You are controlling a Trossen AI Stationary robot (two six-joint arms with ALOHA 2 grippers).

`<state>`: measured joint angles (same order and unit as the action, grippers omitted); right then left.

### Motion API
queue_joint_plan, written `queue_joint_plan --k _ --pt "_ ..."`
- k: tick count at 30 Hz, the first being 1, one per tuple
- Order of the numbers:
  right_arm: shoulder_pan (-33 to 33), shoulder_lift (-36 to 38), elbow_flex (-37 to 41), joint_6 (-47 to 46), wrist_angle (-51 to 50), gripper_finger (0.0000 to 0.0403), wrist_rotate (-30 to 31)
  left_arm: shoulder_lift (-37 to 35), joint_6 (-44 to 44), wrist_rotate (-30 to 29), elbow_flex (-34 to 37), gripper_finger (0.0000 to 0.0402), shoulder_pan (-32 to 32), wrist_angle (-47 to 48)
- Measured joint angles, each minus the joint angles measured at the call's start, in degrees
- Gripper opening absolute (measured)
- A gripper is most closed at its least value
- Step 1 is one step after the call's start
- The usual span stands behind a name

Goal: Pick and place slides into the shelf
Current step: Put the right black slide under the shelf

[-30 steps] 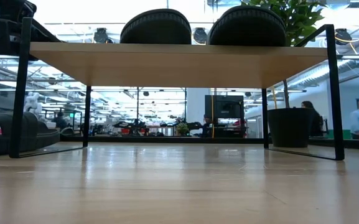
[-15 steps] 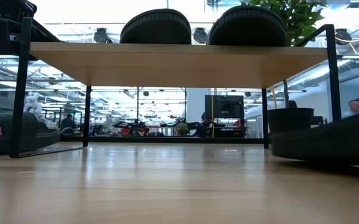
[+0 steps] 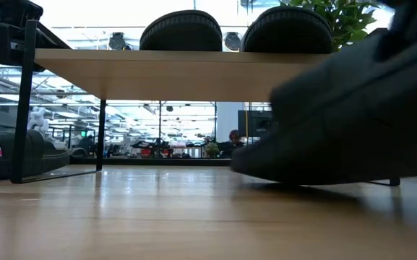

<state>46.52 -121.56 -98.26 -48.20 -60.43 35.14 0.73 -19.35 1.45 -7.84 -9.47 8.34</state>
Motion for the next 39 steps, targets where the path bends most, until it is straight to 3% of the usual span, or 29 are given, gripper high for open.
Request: queue_joint_plan --k 8,16,20,26,39 --pt "-3.20 0.00 0.00 0.43 1.19 0.0001 5.53 0.02 0.00 0.00 0.00 0.0021 0.00 0.07" --pt "-6.48 -2.49 -0.07 -0.37 3.48 0.0001 4.51 0.02 -0.28 0.00 0.00 0.0021 0.02 0.07" --pt "-7.11 -4.26 -0.11 -2.41 -0.10 0.0001 3.73 0.00 -0.42 0.00 0.00 0.0021 0.01 0.07" --pt "-7.34 -4.71 0.07 -15.13 -12.45 0.0000 3.36 0.02 -0.40 0.03 0.00 0.0021 0.00 0.03" --pt "-7.52 -4.72 0.07 -16.64 -11.77 0.0006 3.52 0.00 -0.15 0.03 0.00 0.0021 0.01 0.00"
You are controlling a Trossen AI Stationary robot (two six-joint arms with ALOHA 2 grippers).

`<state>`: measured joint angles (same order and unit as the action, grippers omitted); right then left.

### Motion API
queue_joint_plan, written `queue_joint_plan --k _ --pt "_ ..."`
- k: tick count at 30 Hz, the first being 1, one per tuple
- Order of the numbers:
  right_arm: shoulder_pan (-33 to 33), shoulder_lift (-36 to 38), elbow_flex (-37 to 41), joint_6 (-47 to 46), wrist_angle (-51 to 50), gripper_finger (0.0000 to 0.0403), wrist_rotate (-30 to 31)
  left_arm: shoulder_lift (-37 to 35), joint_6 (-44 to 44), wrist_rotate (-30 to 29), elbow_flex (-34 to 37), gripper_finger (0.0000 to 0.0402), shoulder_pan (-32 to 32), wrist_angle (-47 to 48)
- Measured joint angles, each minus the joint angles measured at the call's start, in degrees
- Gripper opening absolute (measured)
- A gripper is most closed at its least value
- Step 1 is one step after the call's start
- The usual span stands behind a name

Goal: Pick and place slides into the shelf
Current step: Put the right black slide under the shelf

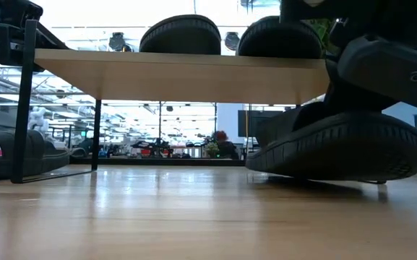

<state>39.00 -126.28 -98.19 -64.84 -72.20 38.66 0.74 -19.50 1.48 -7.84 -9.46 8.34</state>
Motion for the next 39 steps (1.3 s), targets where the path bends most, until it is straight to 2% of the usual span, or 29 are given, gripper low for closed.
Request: queue_joint_plan --k 12,17,22,31,34,39 --pt "-1.93 0.11 4.84 -3.48 1.48 0.0008 -1.07 0.02 0.02 0.02 0.00 0.0021 -0.02 0.02" --pt "-2.25 0.17 6.23 0.93 3.68 0.0016 -2.04 0.02 0.10 0.02 0.00 0.0021 0.00 0.03" --pt "-2.24 0.31 6.27 3.72 5.73 0.0054 -2.66 0.02 0.17 0.02 0.00 0.0021 -0.02 0.04" --pt "-2.11 0.62 6.23 4.20 6.42 0.0165 -1.62 0.02 0.17 0.02 0.00 0.0021 0.00 0.04" --pt "-1.77 2.07 6.23 3.66 6.59 0.0181 -1.56 0.00 0.17 0.01 0.00 0.0021 -0.01 0.04" --pt "0.79 5.42 6.21 3.79 8.29 0.0186 0.93 0.00 0.17 0.02 0.00 0.0021 0.00 0.07"
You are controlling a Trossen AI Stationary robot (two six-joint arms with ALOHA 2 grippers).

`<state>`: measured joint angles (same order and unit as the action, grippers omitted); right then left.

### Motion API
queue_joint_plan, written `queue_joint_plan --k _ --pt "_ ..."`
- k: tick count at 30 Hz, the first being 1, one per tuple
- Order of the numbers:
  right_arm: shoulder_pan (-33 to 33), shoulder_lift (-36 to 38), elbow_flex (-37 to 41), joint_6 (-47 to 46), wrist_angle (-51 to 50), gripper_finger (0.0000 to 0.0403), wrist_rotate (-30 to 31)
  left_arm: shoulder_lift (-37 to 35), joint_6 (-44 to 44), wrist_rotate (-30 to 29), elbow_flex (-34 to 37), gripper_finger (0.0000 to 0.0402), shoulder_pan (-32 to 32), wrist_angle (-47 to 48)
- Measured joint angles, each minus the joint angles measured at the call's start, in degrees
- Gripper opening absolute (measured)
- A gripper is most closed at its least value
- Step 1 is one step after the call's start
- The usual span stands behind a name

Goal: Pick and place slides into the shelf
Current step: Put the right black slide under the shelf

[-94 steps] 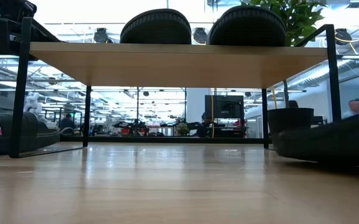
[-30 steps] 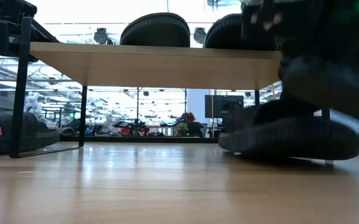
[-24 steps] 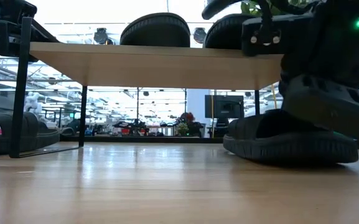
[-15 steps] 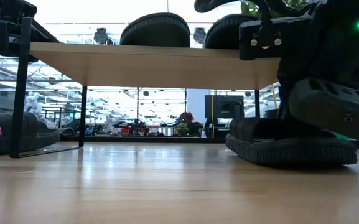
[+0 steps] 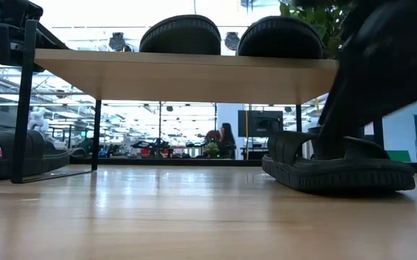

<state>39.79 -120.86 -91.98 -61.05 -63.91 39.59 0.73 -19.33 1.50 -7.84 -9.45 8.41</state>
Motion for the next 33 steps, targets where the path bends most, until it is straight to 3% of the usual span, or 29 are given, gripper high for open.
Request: queue_joint_plan --k 7,11,14,24,33 --pt "4.90 2.47 -0.04 4.72 3.50 0.0142 0.44 0.02 -0.04 -0.01 0.00 0.0021 0.00 0.16" --pt "7.64 2.43 -0.04 7.35 3.85 0.0069 0.01 0.02 -0.04 -0.02 0.00 0.0021 0.00 0.43" --pt "8.42 2.47 -0.04 10.22 4.48 0.0012 -3.62 0.02 -0.07 -0.01 0.00 0.0021 -0.02 0.43" --pt "5.69 2.49 6.49 20.25 18.64 0.0001 -17.05 0.01 -0.15 -0.02 0.00 0.0021 -0.01 0.43" --pt "3.26 4.55 12.17 23.25 24.13 0.0000 -17.09 0.01 -0.20 -0.02 0.00 0.0021 -0.02 0.41"
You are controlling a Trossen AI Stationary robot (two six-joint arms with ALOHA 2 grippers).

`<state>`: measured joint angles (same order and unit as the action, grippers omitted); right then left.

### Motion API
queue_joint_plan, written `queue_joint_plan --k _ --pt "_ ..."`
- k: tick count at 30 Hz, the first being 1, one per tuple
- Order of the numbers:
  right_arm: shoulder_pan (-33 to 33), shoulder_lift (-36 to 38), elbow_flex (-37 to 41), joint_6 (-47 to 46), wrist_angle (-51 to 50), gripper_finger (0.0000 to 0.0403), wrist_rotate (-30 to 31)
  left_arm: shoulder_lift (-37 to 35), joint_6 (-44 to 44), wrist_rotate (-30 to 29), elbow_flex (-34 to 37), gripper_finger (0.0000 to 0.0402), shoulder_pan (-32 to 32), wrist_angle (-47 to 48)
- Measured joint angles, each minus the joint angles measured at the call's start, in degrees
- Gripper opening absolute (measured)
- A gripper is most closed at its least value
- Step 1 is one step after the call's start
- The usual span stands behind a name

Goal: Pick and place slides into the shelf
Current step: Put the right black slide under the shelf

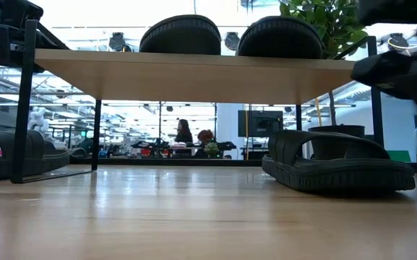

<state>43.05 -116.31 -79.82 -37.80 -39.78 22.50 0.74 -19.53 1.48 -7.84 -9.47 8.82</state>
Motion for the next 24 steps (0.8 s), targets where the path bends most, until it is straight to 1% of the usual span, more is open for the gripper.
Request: queue_joint_plan --k 4,10,12,15,20,24 --pt "-1.03 3.04 3.27 -0.91 0.64 0.0000 2.98 -0.01 -0.24 0.00 0.00 0.0021 0.00 0.00" --pt "-2.85 7.60 10.79 -4.82 4.38 0.0000 3.32 0.00 -0.24 0.00 0.00 0.0021 0.02 0.00" --pt "-3.17 8.97 13.79 -5.96 6.03 0.0000 4.69 0.01 -0.24 0.00 0.00 0.0021 0.00 0.00" --pt "-3.56 11.24 18.23 -6.18 10.72 0.0000 6.14 0.00 -0.24 -0.02 0.00 0.0021 0.00 0.00" --pt "-4.94 14.49 24.12 -2.31 23.08 0.0000 5.91 0.02 -0.24 -0.02 0.00 0.0021 0.00 0.00" --pt "-5.01 16.12 25.03 -0.41 25.67 0.0000 5.97 0.01 -0.24 -0.03 0.00 0.0021 0.00 0.00"
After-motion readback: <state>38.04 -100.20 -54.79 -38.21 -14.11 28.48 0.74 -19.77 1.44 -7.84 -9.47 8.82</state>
